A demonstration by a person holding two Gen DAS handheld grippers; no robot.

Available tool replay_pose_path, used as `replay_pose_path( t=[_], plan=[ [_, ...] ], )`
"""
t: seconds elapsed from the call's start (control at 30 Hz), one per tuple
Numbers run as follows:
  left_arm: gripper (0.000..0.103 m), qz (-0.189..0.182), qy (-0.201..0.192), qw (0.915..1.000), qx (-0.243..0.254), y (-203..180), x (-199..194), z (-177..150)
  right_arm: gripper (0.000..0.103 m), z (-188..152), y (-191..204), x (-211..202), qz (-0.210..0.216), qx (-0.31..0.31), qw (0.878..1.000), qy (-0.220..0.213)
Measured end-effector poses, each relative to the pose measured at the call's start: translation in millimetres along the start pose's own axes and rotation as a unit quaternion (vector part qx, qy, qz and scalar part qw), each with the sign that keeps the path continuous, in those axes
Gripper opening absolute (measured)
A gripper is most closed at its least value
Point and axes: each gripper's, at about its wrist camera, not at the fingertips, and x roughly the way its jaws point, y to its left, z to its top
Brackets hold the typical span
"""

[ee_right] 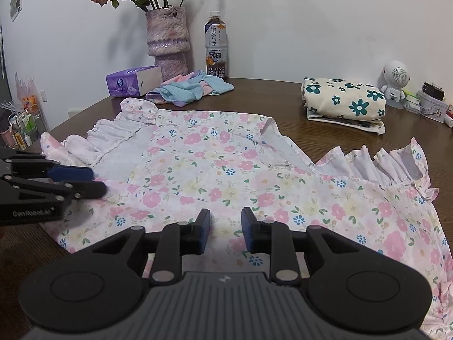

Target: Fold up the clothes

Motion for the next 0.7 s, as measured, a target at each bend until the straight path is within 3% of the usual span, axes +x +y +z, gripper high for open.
replay_pose_path(
  t=[0.3, 0.4, 0.5, 0.57, 0.7],
  plan=[
    [0.028, 0.034, -0.022, 0.9986, -0.035, 26, -21, -5, 0.025, 0, 0, 0, 0.0, 0.0, 1.0, 0.0],
    [0.028, 0.021, -0.033, 0.9985, -0.037, 24, -35, -7, 0.025, 0, 0, 0, 0.0, 0.0, 1.0, 0.0],
    [0.028, -0.004, -0.022, 0.9994, -0.025, 17, -38, -10, 0.025, 0, 0, 0, 0.0, 0.0, 1.0, 0.0],
    [0.029, -0.001, -0.007, 0.9998, -0.016, 14, -33, -13, 0.025, 0, 0, 0, -0.001, -0.001, 1.0, 0.0],
    [0.031, -0.005, 0.002, 0.9989, -0.046, 24, -26, -18, 0.025, 0, 0, 0, -0.001, -0.001, 1.0, 0.0]
  ],
)
